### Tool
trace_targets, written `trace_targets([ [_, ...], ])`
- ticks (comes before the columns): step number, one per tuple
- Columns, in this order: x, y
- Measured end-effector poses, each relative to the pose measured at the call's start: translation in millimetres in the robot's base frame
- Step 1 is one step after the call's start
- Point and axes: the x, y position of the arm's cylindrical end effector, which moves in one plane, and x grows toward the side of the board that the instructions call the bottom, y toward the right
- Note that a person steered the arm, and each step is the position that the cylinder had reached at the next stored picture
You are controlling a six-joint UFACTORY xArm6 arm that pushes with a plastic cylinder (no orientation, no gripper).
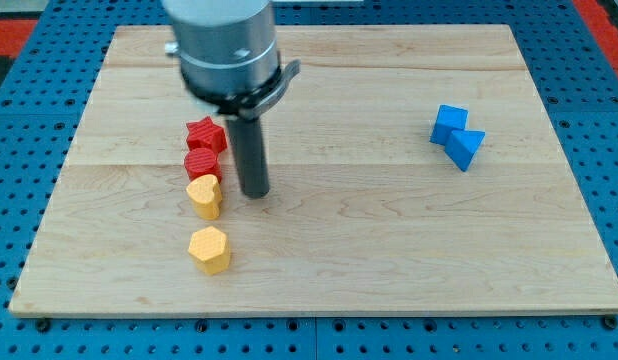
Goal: Adjust the red blocks and green blocks to make a vertical line
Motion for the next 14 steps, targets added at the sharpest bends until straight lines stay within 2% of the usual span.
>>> trace_targets([
  [1,-47.1,-23.8],
  [2,-44.8,-55.6],
  [3,-39.0,-51.4],
  [5,-95.5,-59.5],
  [7,-120.3,-127.9],
  [8,-117.4,-165.6],
  [9,-37.8,-179.7],
  [10,10.1,-140.9],
  [12,-40.5,-84.6],
  [13,-53.8,-86.3],
  [14,-37.9,-173.9],
])
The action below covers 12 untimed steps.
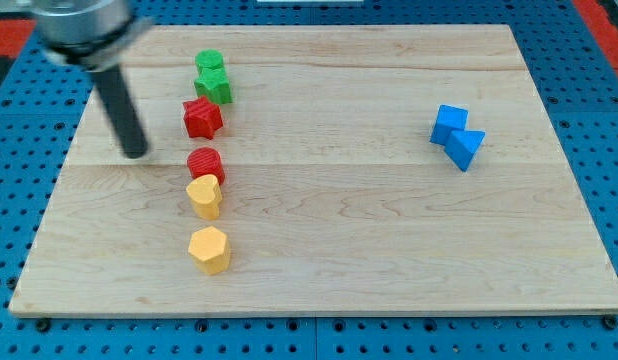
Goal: Adjust the red blocks and green blocks to make a vertical line
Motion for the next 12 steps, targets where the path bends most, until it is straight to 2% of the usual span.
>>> trace_targets([
  [1,-64.4,34.9],
  [2,-106.2,45.1],
  [4,-160.8,70.7],
  [5,-166.6,71.2],
  [7,-81.2,61.6],
  [8,-54.8,62.6],
  [11,-41.8,67.0],
  [12,-3.3,35.7],
])
